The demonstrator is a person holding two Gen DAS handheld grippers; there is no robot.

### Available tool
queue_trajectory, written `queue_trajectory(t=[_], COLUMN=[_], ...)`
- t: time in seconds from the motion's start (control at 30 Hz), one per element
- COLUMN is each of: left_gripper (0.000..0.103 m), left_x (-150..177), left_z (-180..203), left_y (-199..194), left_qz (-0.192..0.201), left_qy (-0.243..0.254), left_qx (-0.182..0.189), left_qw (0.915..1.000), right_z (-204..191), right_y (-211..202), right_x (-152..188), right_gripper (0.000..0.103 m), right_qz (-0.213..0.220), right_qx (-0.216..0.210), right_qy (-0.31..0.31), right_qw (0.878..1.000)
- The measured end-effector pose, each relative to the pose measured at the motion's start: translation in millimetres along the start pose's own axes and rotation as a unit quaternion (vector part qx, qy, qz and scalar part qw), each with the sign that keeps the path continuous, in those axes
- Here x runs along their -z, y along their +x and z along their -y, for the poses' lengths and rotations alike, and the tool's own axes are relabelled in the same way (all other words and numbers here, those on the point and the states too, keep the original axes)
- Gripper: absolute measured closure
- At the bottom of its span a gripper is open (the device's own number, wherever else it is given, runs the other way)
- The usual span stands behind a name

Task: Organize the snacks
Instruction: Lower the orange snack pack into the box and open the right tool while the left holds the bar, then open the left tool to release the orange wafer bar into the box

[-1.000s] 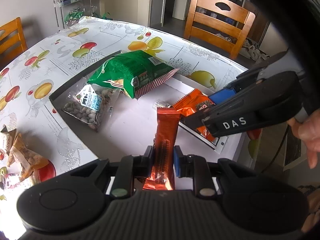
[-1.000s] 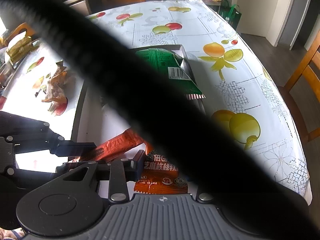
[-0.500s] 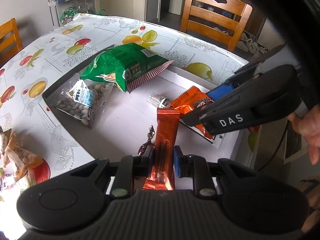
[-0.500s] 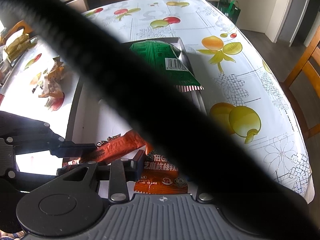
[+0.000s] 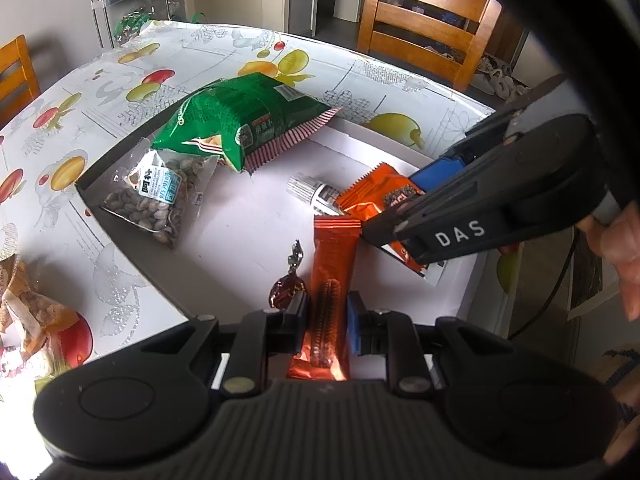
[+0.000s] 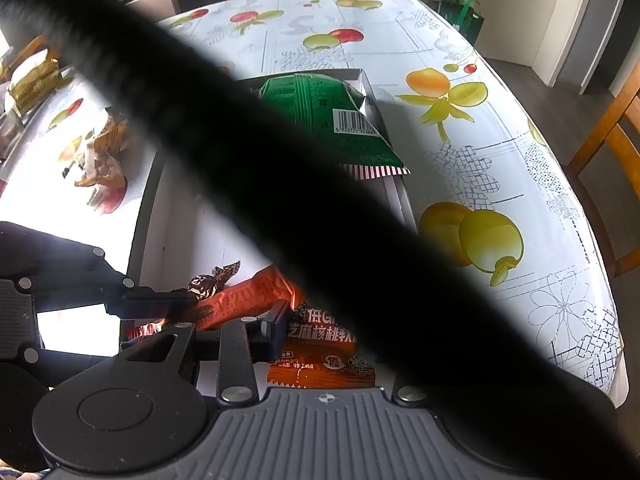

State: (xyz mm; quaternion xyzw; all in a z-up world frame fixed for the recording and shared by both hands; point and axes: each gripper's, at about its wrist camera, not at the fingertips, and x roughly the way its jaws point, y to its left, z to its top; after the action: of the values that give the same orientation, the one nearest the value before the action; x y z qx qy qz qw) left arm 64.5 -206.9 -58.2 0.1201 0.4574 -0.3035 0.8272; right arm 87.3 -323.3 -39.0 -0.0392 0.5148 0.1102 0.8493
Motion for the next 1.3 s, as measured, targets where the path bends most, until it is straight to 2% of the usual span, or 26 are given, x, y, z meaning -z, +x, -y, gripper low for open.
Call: queue_trajectory(t=[0.63,0.73,0.77,0.87,0.93,0.97,1.3], left_gripper=[0.086,0.086,0.085,0.080,0.058,0.056,0.054], left_x=[1.8,1.3,1.3,1.3,1.2,1.0,-1.0], left_z=[2.3,1.7,1.6,1.3,1.7,1.7,-4.7], left_y=[7.8,8.2,8.1,7.7,5.4,4.0,-3.3], left_qz=[-0.018,-0.018,-0.019,-0.016,-0.008,-0.002,0.012], left_qy=[0.008,0.008,0.008,0.009,0.013,0.015,0.010], left_qx=[-0.007,-0.010,-0.010,-0.014,-0.019,-0.019,-0.030], left_qw=[0.9998,0.9998,0.9997,0.9997,0.9997,0.9997,0.9994], right_z=[-0.2,-0.3,-0.3,-0.2,0.1,0.3,-3.3], right_y=[1.9,1.2,0.7,-1.8,-3.3,-4.2,-14.3], right_x=[-2.4,-3.5,-3.6,-5.2,-7.0,-8.0,-18.8], right_gripper=[0.063,0.061,0.058,0.054,0.054,0.053,0.051], right_qz=[-0.003,-0.001,0.000,0.006,0.009,0.011,0.038], right_qx=[0.001,0.002,0.001,0.002,0.001,0.001,-0.004], right_qy=[-0.002,-0.001,0.000,0.000,0.000,0.001,0.000], right_qw=[1.000,1.000,1.000,1.000,1.000,1.000,0.999])
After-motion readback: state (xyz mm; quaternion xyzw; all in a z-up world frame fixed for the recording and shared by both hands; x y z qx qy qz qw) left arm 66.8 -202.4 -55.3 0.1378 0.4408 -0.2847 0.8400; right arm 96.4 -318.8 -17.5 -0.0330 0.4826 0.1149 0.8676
